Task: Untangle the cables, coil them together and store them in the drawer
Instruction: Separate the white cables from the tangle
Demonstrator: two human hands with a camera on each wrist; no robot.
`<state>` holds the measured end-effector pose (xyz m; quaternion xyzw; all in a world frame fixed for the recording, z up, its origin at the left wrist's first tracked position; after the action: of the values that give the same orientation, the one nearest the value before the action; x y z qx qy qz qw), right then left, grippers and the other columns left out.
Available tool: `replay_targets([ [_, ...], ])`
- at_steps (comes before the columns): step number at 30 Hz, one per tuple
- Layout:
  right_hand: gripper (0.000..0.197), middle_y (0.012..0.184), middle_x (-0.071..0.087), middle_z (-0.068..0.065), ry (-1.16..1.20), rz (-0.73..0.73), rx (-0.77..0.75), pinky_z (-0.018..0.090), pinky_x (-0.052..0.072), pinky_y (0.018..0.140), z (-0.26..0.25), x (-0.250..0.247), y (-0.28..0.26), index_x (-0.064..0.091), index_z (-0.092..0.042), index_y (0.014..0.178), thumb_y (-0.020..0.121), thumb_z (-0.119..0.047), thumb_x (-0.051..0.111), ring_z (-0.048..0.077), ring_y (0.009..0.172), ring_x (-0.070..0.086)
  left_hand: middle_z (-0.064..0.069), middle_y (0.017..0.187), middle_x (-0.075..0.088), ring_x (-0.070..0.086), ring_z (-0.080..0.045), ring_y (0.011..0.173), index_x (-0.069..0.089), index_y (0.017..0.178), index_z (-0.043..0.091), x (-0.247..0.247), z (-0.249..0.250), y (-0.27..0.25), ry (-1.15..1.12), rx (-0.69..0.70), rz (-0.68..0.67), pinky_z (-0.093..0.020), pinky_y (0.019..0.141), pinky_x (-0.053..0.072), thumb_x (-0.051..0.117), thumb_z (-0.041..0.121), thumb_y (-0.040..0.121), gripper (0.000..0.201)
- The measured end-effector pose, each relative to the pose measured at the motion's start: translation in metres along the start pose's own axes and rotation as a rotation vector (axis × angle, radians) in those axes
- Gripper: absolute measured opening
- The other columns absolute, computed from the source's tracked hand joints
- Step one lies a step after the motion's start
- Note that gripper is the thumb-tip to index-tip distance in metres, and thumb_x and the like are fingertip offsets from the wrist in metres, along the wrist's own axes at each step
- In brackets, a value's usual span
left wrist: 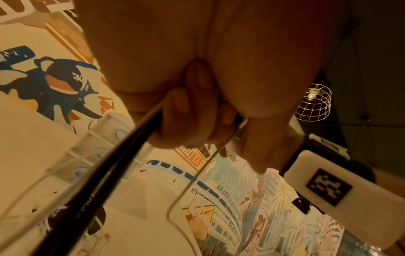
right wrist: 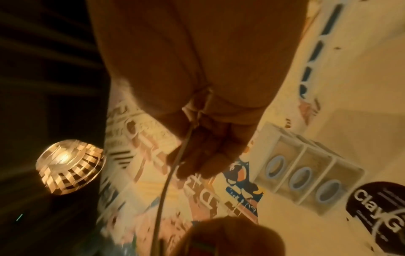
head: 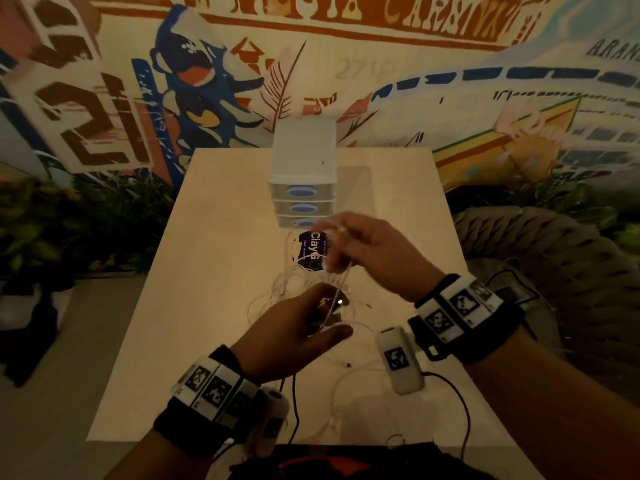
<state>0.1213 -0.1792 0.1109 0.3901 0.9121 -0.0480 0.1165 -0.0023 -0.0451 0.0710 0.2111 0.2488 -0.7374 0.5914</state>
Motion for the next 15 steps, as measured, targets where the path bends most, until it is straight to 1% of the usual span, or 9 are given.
replay_targets([
  [1, 0.03, 0.069, 0.061, 0.004, 0.171, 0.065, 0.047, 0.031, 0.057, 0.067, 0.004, -0.008, -0.001, 0.065, -0.015, 0.127, 0.109, -0.016, 0.04, 0.019, 0.064, 0.062, 0.019, 0.115, 0.068, 0.065, 0.008, 0.103, 0.051, 0.129, 0.037, -0.002, -0.003, -0.001, -0.004, -0.009, 0.012, -0.018, 0.085, 0.056, 0.07, 0.046, 0.091, 0.044],
  [3, 0.033, 0.059, 0.039, 0.003, 0.445, 0.179, 0.127, 0.03, 0.044, 0.053, 0.014, -0.024, -0.004, 0.064, -0.013, 0.128, 0.109, -0.016, 0.037, 0.016, 0.05, 0.04, 0.025, 0.107, 0.065, 0.063, 0.011, 0.104, 0.048, 0.133, 0.041, -0.005, -0.006, -0.002, 0.003, -0.018, 0.045, -0.01, 0.081, 0.051, 0.074, 0.035, 0.09, 0.05],
  [5, 0.035, 0.058, 0.023, -0.001, 0.529, 0.245, 0.159, 0.027, 0.025, 0.048, 0.024, -0.035, -0.008, 0.066, -0.011, 0.124, 0.108, -0.028, 0.041, 0.011, 0.047, 0.022, 0.03, 0.108, 0.062, 0.06, 0.017, 0.106, 0.05, 0.134, 0.042, -0.009, -0.008, -0.002, -0.012, -0.035, 0.103, -0.005, 0.083, 0.048, 0.068, 0.024, 0.095, 0.046],
  [7, 0.041, 0.058, 0.02, -0.001, 0.504, 0.259, 0.141, 0.029, 0.017, 0.048, 0.032, -0.038, -0.016, 0.067, -0.013, 0.124, 0.108, -0.038, 0.04, 0.011, 0.047, 0.017, 0.03, 0.108, 0.065, 0.061, 0.017, 0.1, 0.058, 0.129, 0.036, -0.014, -0.009, -0.001, -0.074, -0.059, 0.218, -0.006, 0.081, 0.048, 0.061, 0.022, 0.1, 0.032],
  [9, 0.037, 0.058, 0.023, -0.002, 0.374, 0.262, 0.084, 0.029, 0.019, 0.049, 0.035, -0.038, -0.028, 0.067, -0.022, 0.127, 0.11, -0.035, 0.038, 0.012, 0.048, 0.018, 0.026, 0.08, 0.065, 0.06, 0.011, 0.069, 0.066, 0.119, 0.03, -0.014, -0.007, 0.0, -0.204, -0.128, 0.302, -0.009, 0.064, 0.047, 0.054, 0.025, 0.103, 0.02],
  [10, 0.034, 0.057, 0.024, -0.002, 0.286, 0.259, 0.064, 0.028, 0.021, 0.049, 0.034, -0.035, -0.035, 0.066, -0.026, 0.129, 0.11, -0.031, 0.038, 0.013, 0.049, 0.019, 0.02, 0.064, 0.057, 0.052, 0.003, 0.054, 0.069, 0.114, 0.028, -0.013, -0.007, 0.001, -0.292, -0.162, 0.317, -0.013, 0.055, 0.043, 0.051, 0.03, 0.104, 0.021],
  [11, 0.033, 0.057, 0.026, -0.003, 0.218, 0.247, 0.049, 0.027, 0.024, 0.049, 0.034, -0.033, -0.042, 0.066, -0.029, 0.13, 0.11, -0.028, 0.04, 0.014, 0.05, 0.021, 0.014, 0.056, 0.047, 0.041, -0.002, 0.047, 0.071, 0.111, 0.026, -0.011, -0.006, 0.002, -0.385, -0.192, 0.328, -0.02, 0.05, 0.038, 0.048, 0.035, 0.104, 0.026],
  [13, 0.032, 0.056, 0.035, -0.011, 0.125, 0.186, 0.029, 0.025, 0.03, 0.049, 0.029, -0.024, -0.055, 0.065, -0.031, 0.132, 0.109, -0.024, 0.043, 0.01, 0.05, 0.03, 0.009, 0.056, 0.036, 0.029, -0.01, 0.047, 0.072, 0.106, 0.017, -0.007, -0.003, 0.004, -0.563, -0.244, 0.36, -0.027, 0.047, 0.03, 0.044, 0.041, 0.104, 0.037],
  [15, 0.033, 0.063, 0.057, -0.023, 0.045, 0.063, 0.018, 0.011, 0.04, 0.059, 0.024, -0.009, -0.065, 0.063, -0.024, 0.134, 0.107, -0.019, 0.045, -0.002, 0.058, 0.054, 0.002, 0.057, 0.043, 0.03, -0.012, 0.047, 0.072, 0.103, 0.011, -0.004, 0.0, 0.008, -0.664, -0.291, 0.401, -0.027, 0.048, 0.03, 0.042, 0.041, 0.105, 0.042],
])
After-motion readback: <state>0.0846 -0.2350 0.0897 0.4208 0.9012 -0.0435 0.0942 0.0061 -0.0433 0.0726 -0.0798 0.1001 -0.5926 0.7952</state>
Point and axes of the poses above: each hand's wrist, its own y-axis towards the middle knuckle, its own x-axis out of the palm, z = x × y, the point moved 3 cm from there along y, towards the middle knuckle
